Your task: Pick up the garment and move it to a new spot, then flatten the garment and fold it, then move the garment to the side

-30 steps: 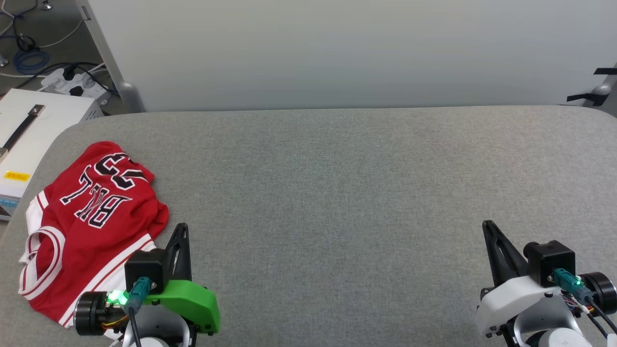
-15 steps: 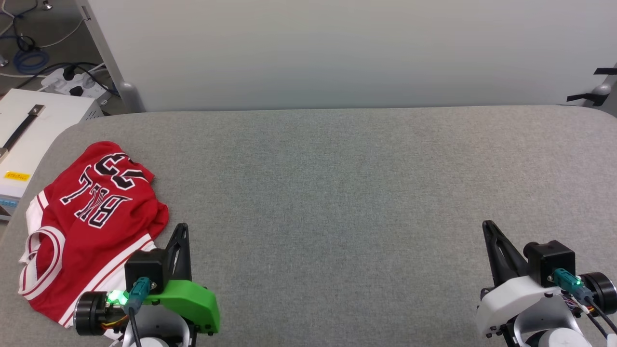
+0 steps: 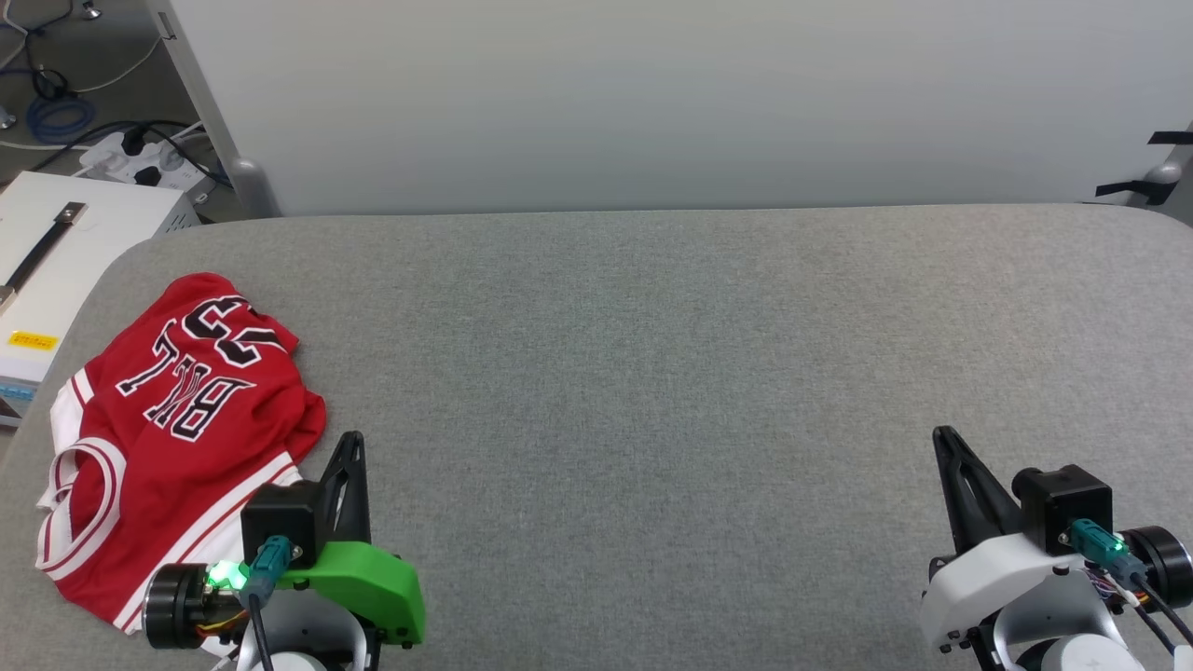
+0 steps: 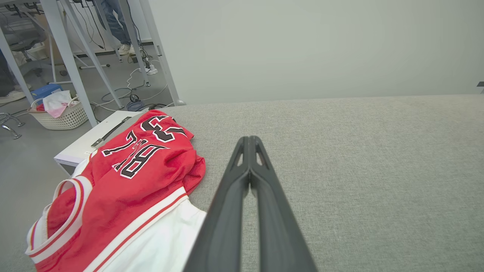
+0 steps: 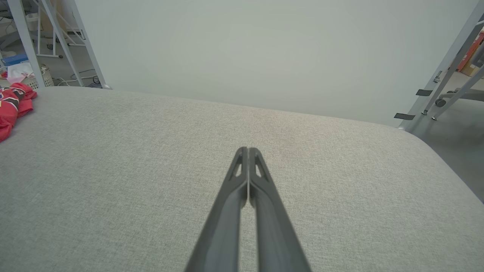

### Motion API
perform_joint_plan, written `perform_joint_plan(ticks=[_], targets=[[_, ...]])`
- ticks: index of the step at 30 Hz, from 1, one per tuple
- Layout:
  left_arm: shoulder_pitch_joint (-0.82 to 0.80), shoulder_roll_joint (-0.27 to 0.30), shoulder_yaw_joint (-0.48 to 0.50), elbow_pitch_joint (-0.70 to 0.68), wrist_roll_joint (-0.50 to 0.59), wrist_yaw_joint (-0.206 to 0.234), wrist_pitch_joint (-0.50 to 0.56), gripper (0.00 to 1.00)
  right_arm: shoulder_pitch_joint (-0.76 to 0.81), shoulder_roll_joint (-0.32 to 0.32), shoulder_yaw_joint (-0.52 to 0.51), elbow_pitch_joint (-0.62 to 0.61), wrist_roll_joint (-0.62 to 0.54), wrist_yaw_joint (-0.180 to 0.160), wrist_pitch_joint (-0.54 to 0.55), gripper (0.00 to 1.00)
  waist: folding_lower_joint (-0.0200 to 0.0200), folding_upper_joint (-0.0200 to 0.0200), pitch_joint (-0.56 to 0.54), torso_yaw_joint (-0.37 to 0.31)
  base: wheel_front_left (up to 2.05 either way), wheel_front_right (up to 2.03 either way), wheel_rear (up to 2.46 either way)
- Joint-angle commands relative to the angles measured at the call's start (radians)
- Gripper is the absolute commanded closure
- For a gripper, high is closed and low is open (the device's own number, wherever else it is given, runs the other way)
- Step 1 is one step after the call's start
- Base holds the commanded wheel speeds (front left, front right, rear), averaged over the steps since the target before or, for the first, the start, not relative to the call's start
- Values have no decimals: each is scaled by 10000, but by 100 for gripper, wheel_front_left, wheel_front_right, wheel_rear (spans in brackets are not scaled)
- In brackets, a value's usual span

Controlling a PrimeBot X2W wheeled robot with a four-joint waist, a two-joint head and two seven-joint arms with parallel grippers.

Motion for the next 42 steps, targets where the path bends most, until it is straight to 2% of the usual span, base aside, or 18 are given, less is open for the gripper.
perform_joint_plan(ticks=[1,8,9,42], targets=[[-173,-43,1,-22,99,-32,-9,100,-162,-4,-18,18,-97,-7,28,100,0,0,0,0,0,0,0],[-173,-43,1,-22,99,-32,-9,100,-162,-4,-18,18,-97,-7,28,100,0,0,0,0,0,0,0],[-173,-43,1,-22,99,-32,-9,0,-162,-4,-18,18,-97,-7,28,0,0,0,0,0,0,0,0],[-155,-8,-256,-111,-140,431,-641,0,60,0,-266,-398,923,-2,-632,0,0,0,70,16,0,0,0]])
